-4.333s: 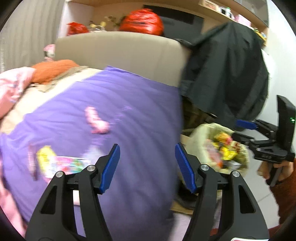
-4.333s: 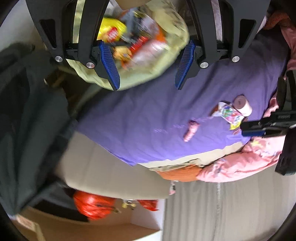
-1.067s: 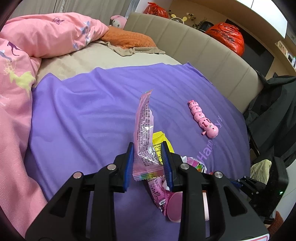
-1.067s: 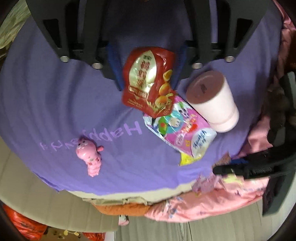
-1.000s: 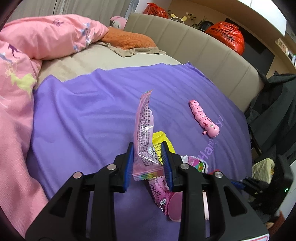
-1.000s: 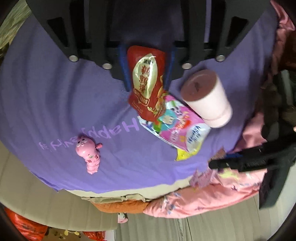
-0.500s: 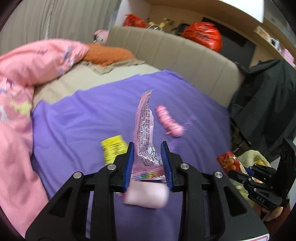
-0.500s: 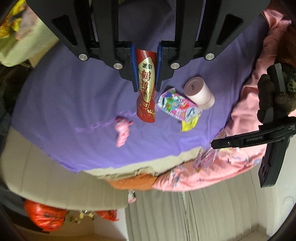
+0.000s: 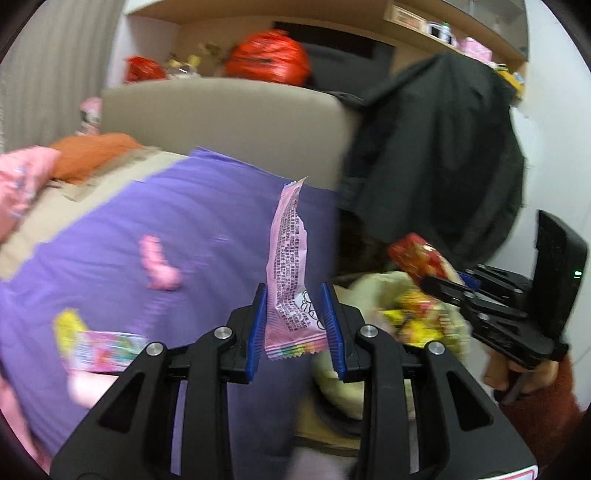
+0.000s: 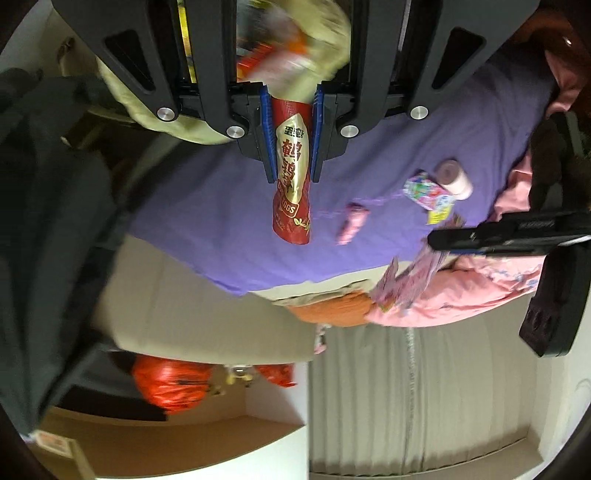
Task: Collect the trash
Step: 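Carry the pink wrapper and red snack bag over the yellow bag, then lower both items into the yellow bag and open both grippers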
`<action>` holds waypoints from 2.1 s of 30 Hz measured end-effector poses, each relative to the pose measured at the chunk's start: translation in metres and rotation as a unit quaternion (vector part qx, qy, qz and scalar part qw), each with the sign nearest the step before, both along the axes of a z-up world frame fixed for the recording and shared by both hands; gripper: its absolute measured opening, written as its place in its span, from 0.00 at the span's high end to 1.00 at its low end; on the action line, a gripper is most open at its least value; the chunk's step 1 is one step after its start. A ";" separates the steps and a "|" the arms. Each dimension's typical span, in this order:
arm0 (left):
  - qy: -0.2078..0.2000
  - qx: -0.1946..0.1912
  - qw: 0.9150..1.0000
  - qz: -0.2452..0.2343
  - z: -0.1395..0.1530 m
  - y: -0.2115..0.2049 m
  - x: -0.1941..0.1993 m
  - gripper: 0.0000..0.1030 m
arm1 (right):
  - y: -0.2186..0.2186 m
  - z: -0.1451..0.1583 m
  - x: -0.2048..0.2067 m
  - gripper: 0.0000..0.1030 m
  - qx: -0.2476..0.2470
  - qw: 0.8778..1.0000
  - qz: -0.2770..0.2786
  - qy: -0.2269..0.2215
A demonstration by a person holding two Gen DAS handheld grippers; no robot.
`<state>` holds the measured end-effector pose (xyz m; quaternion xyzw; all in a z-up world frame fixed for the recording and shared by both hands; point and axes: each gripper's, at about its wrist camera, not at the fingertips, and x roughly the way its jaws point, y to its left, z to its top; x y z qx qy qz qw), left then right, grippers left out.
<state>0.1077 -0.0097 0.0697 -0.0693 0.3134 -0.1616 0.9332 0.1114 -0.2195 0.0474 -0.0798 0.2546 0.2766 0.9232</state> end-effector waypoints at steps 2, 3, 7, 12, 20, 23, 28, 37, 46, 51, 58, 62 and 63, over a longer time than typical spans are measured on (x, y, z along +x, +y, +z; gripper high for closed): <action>0.017 -0.009 0.999 -0.031 -0.006 -0.028 0.007 0.73 | -0.021 -0.002 0.001 0.83 -0.008 1.000 -0.017 -0.004; 0.026 0.000 0.999 -0.047 -0.012 -0.047 0.012 0.73 | -0.032 -0.004 0.001 0.83 -0.015 1.000 -0.026 -0.006; 0.057 0.036 0.992 -0.106 -0.036 -0.111 0.022 0.73 | -0.076 -0.015 0.000 0.83 -0.026 0.998 -0.055 -0.001; 0.097 0.061 0.980 -0.160 -0.068 -0.160 0.032 0.73 | -0.130 -0.037 0.003 0.83 -0.010 0.995 -0.100 0.022; 0.156 0.128 0.966 -0.164 -0.115 -0.197 0.049 0.73 | -0.161 -0.057 0.007 0.83 0.016 0.993 -0.113 0.038; 0.161 0.126 0.966 -0.155 -0.120 -0.193 0.053 0.76 | -0.161 -0.062 0.010 0.83 0.024 0.993 -0.106 0.042; 0.160 0.101 0.969 -0.156 -0.122 -0.185 0.051 0.76 | -0.160 -0.071 0.014 0.83 0.029 0.993 -0.103 0.053; 0.159 0.077 0.972 -0.153 -0.121 -0.186 0.045 0.76 | -0.154 -0.090 0.013 0.83 0.024 0.991 -0.098 0.083; 0.142 0.068 0.978 -0.137 -0.109 -0.172 0.036 0.75 | -0.132 -0.081 0.018 0.83 0.022 0.993 -0.079 0.083; 0.144 0.037 0.980 -0.133 -0.106 -0.158 0.033 0.71 | -0.117 -0.082 0.028 0.79 0.000 0.992 -0.084 0.093; 0.132 0.015 0.979 -0.154 -0.096 -0.154 0.025 0.41 | -0.109 -0.085 0.028 0.57 -0.020 0.991 -0.087 0.101; 0.115 0.006 0.984 -0.133 -0.086 -0.142 0.022 0.37 | -0.106 -0.077 0.021 0.56 -0.030 0.991 -0.089 0.092; 0.111 -0.002 0.986 -0.123 -0.082 -0.135 0.021 0.37 | -0.106 -0.075 0.020 0.54 -0.029 0.991 -0.090 0.090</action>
